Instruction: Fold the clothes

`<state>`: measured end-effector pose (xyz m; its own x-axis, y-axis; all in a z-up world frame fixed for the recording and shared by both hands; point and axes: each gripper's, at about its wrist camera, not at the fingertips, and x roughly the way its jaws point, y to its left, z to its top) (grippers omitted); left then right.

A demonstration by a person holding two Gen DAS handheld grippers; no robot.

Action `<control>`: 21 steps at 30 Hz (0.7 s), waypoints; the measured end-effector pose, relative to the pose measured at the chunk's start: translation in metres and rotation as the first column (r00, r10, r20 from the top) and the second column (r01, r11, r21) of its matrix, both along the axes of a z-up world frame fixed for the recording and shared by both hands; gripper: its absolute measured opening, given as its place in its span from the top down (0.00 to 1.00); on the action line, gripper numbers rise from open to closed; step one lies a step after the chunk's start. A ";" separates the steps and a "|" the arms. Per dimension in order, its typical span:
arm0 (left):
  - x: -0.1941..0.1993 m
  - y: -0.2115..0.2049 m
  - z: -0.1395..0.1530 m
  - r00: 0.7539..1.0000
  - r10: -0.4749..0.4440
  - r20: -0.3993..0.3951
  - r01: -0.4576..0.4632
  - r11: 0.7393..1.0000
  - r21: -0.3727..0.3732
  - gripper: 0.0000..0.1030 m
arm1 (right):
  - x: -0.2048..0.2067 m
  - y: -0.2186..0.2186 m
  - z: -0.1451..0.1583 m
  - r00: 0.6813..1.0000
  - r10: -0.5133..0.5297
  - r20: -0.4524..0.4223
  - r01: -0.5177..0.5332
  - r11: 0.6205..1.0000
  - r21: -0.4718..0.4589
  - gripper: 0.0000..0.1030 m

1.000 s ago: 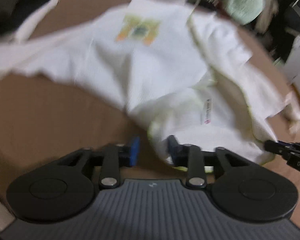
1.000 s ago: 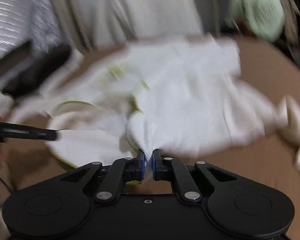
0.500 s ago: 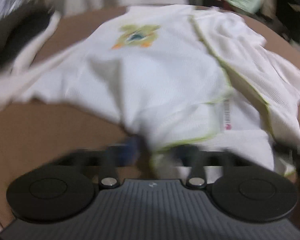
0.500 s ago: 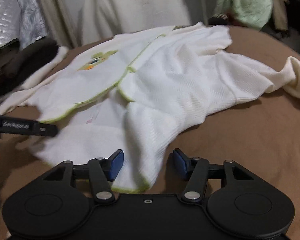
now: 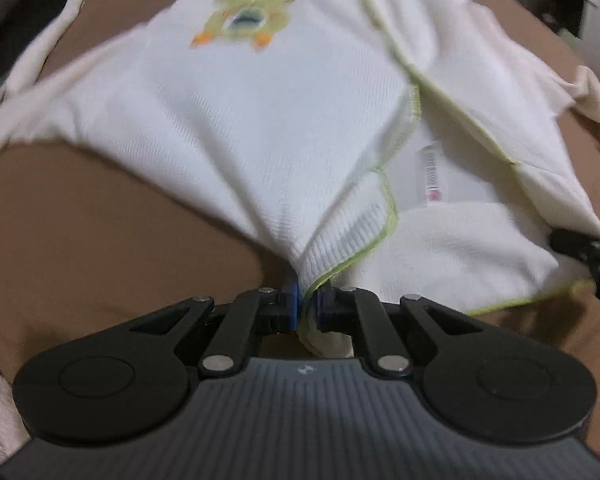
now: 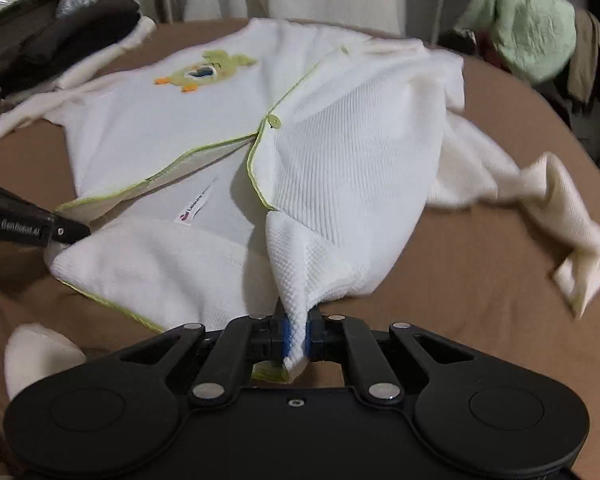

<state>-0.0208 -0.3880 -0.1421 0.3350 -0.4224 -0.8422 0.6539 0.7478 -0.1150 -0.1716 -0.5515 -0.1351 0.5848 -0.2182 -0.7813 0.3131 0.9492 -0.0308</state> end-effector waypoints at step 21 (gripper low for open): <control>0.154 0.104 0.003 0.862 0.456 -0.223 -0.469 0.883 -0.007 0.12 | 0.005 -0.024 -0.026 0.996 0.056 -0.071 -0.045 0.988 0.145 0.86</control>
<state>0.1328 -0.2844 -0.1386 0.3234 -0.3134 -0.8928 0.1903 0.9458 -0.2631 -0.1661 -0.5756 -0.1612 0.5311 -0.0725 -0.8442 0.2668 0.9600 0.0854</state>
